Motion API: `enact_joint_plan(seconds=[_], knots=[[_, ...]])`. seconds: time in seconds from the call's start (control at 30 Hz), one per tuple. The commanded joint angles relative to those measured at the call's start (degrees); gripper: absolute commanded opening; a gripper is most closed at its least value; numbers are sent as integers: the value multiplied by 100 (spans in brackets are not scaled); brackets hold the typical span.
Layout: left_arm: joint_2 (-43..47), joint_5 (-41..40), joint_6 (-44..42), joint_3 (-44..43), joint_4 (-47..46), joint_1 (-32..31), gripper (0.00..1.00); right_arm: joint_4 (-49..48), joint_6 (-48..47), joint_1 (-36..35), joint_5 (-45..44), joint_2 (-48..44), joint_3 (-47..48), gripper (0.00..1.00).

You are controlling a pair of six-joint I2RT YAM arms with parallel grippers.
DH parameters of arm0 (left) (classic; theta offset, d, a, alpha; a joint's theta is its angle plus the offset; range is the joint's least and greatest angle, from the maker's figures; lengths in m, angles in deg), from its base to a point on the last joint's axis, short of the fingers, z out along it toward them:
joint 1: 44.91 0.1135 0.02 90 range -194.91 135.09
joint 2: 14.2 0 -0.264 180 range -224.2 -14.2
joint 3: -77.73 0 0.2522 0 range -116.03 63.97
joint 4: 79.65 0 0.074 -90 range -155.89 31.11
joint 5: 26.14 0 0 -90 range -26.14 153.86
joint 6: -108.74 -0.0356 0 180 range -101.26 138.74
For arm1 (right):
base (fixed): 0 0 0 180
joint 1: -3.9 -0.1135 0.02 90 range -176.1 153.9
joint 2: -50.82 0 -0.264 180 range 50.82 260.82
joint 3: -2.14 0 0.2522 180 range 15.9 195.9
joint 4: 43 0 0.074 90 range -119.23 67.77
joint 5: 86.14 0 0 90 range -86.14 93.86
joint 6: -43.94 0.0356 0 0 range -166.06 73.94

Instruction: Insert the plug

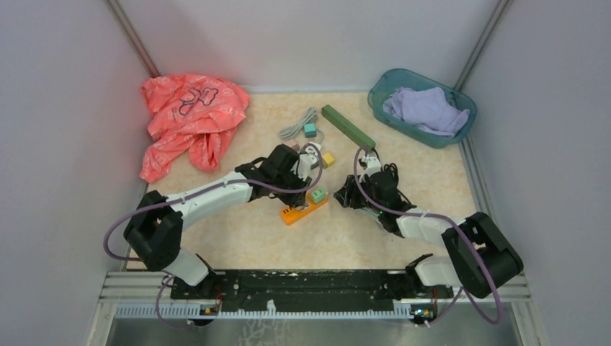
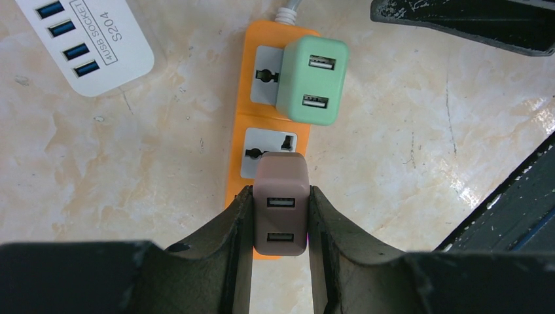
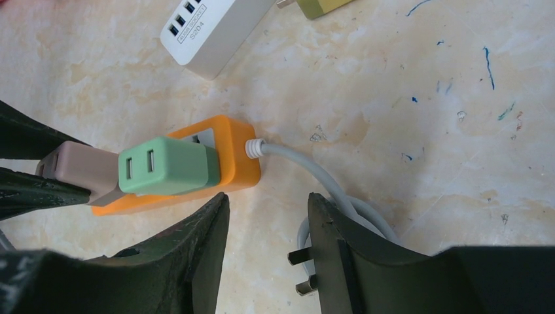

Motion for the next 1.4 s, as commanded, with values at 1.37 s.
enact_joint_plan(seconds=[1.37], knots=[[264,-1008,-328,955,-978,-687,0,25,-83,8,267,267,372,47]])
